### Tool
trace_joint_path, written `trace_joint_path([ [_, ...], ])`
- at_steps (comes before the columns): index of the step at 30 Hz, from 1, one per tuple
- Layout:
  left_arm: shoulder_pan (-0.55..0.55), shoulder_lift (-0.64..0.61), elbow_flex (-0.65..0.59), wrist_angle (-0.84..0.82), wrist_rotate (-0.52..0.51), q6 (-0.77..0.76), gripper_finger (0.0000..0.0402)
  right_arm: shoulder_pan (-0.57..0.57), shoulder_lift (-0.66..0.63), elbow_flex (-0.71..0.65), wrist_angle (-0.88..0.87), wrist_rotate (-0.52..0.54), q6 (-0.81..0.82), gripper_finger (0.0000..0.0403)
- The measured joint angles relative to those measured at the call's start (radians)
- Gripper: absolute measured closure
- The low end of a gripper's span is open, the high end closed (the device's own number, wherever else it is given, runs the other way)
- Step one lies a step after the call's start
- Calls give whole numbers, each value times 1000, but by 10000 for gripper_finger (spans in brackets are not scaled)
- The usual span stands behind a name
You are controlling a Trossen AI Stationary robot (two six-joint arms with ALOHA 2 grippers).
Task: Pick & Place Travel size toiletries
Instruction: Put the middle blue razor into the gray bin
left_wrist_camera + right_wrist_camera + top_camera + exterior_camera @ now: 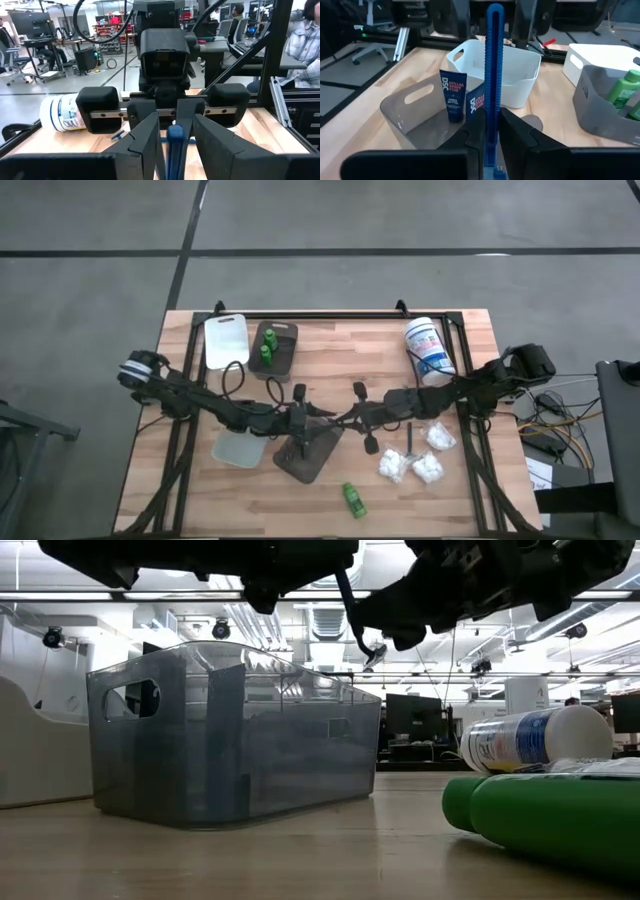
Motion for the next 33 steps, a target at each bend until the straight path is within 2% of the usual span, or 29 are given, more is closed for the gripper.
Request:
trace_joint_path([
  [6, 0, 2, 0, 0, 0, 0, 275, 0, -7, 0, -2, 0, 1, 353],
  [13, 0, 2, -5, 0, 0, 0, 277, 0, -7, 0, -3, 0, -2, 368],
  [18, 0, 2, -5, -1, -6, -20, 278, 0, -7, 0, -3, 0, -3, 364],
  [26, 0, -48, -6, -89, -10, -72, 279, 0, -7, 0, -3, 0, -10, 354],
  [29, 0, -60, -6, -112, -10, -76, 293, 0, -7, 0, -2, 0, -21, 363],
  [33, 0, -64, -7, -124, -9, -87, 333, -1, -7, 0, 1, 0, -21, 366],
])
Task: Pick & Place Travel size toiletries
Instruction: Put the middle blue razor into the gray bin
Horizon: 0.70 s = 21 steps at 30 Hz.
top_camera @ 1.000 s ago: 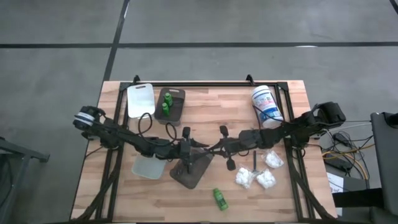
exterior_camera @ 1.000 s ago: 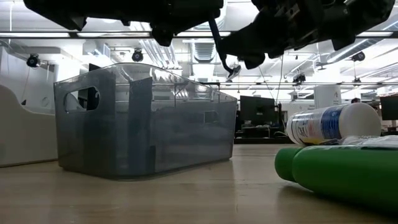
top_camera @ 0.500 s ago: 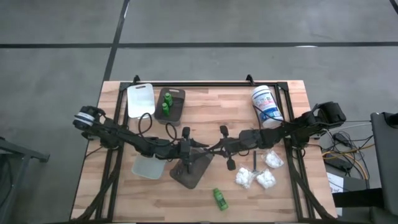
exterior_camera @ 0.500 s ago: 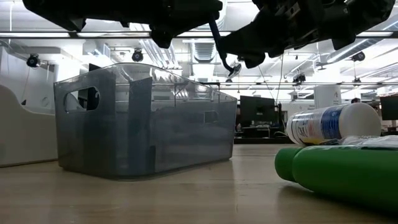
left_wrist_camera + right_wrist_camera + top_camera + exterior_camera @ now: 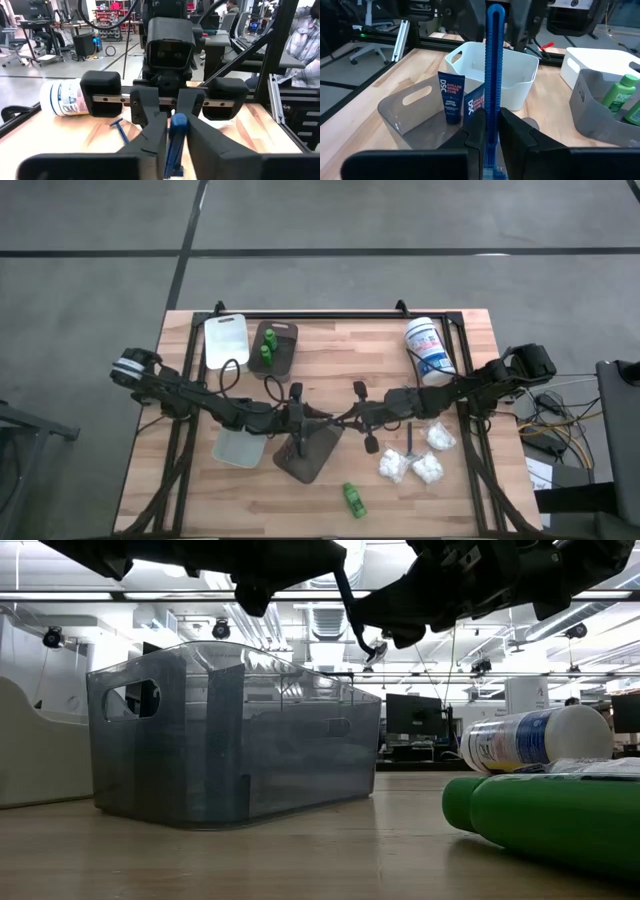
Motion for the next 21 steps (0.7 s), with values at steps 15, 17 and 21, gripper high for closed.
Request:
trace_joint_path([
  [15, 0, -3, 0, -64, -3, -46, 364, 0, -1, 0, -4, -1, 49, 308],
  [17, 0, -11, 0, -80, -3, -53, 365, 0, -1, 0, -9, 0, 57, 297],
  [21, 0, -41, 0, -150, -3, -61, 366, 0, -1, 0, -28, 0, 76, 270],
])
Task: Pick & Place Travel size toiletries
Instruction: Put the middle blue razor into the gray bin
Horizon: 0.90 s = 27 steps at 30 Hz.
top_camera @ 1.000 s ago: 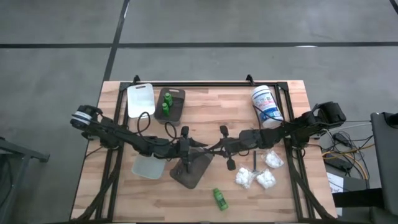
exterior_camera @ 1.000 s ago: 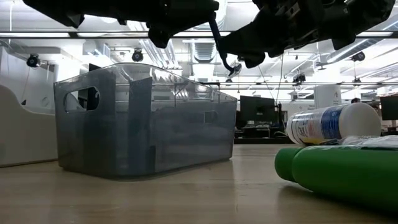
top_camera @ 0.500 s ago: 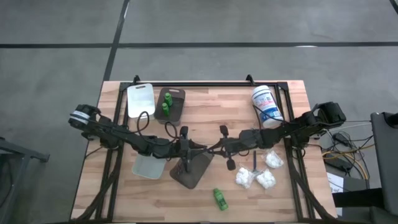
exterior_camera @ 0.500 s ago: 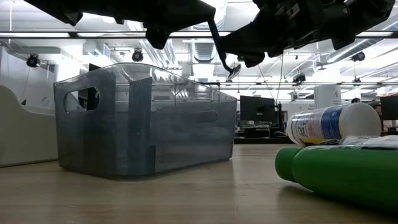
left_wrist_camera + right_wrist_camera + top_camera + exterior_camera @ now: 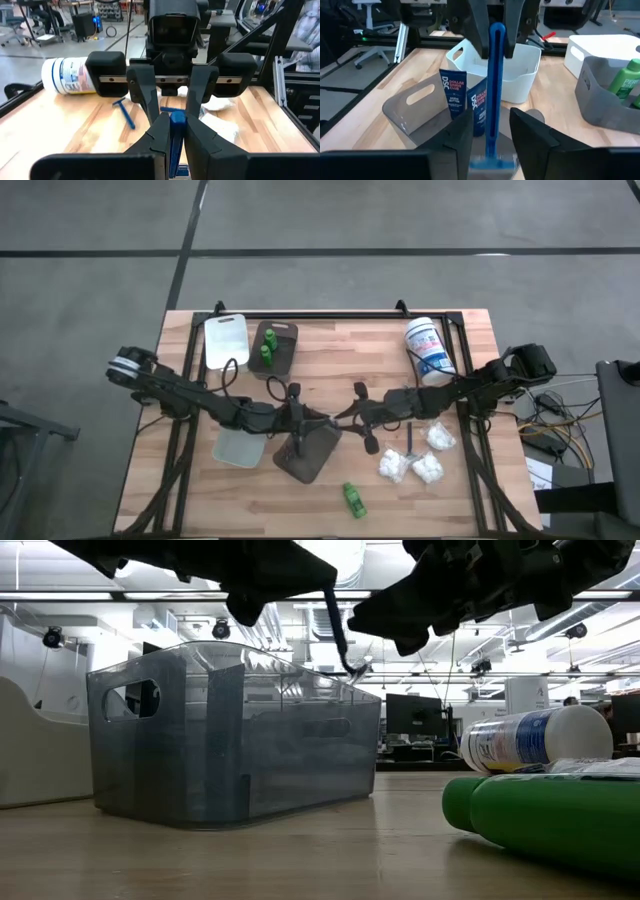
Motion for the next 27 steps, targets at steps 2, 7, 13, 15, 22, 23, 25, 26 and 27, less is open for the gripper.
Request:
trace_joint_path([
  [2, -2, -26, 0, -42, 0, -12, 365, 0, 0, 0, -9, 0, 0, 254],
  [7, -5, -103, 0, -170, 0, -24, 364, 0, 0, 0, -30, 0, 0, 217],
  [13, -17, -209, 0, -306, 1, -23, 364, 0, -1, 0, -58, 0, 0, 189],
  [15, -23, -245, 0, -348, 4, -21, 364, 0, -1, 0, -69, 0, 0, 183],
  [22, -28, -375, 0, -565, 96, -21, 363, 0, -1, 0, -72, 0, 0, 166],
  [23, -28, -391, 0, -588, 116, -21, 363, 0, -1, 0, -71, 0, 0, 164],
  [25, -29, -421, 0, -634, 153, -21, 363, 0, -1, 0, -72, 0, 0, 160],
  [26, -29, -435, 0, -657, 169, -21, 363, 0, -1, 0, -72, 0, 1, 158],
  [27, -29, -449, 0, -687, 183, -18, 363, 0, -1, 0, -72, 0, 1, 156],
])
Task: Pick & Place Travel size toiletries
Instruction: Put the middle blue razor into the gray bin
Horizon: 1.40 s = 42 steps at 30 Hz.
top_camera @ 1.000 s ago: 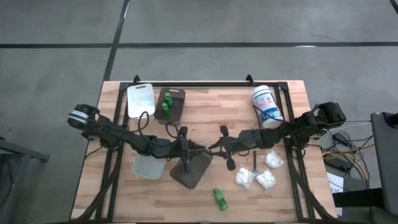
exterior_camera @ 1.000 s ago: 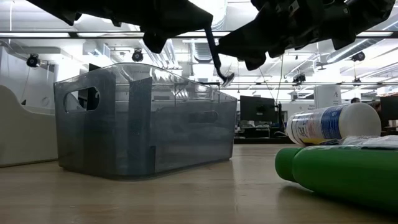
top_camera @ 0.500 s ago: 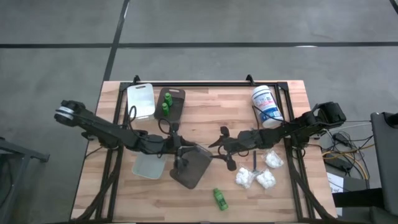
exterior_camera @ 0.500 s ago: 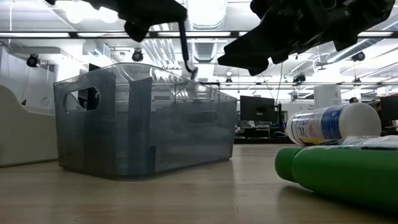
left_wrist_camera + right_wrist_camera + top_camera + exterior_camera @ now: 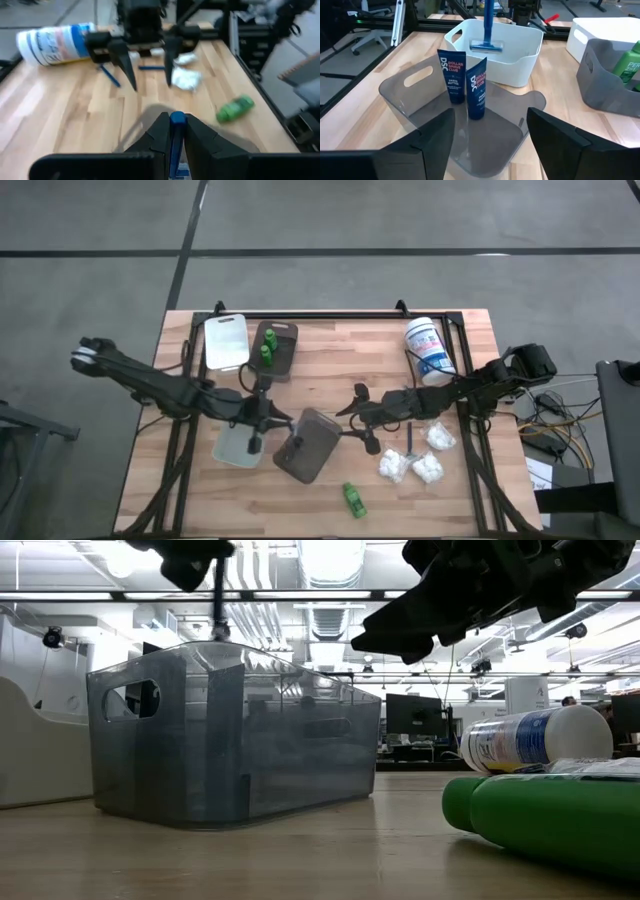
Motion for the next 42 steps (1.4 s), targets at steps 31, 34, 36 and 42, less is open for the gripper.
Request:
trace_joint_path([
  [31, -44, -121, 0, -741, 39, -202, 362, 0, 0, 0, -18, 0, -2, 203],
  [34, -44, -120, 0, -774, 39, -201, 362, 0, 0, 0, -18, 0, -1, 210],
  [36, -44, -120, -5, -777, 39, -200, 362, 0, 0, 0, -18, 0, -1, 214],
  [42, -43, -120, -68, -740, 39, -150, 362, 0, 0, 0, -18, 0, -5, 229],
])
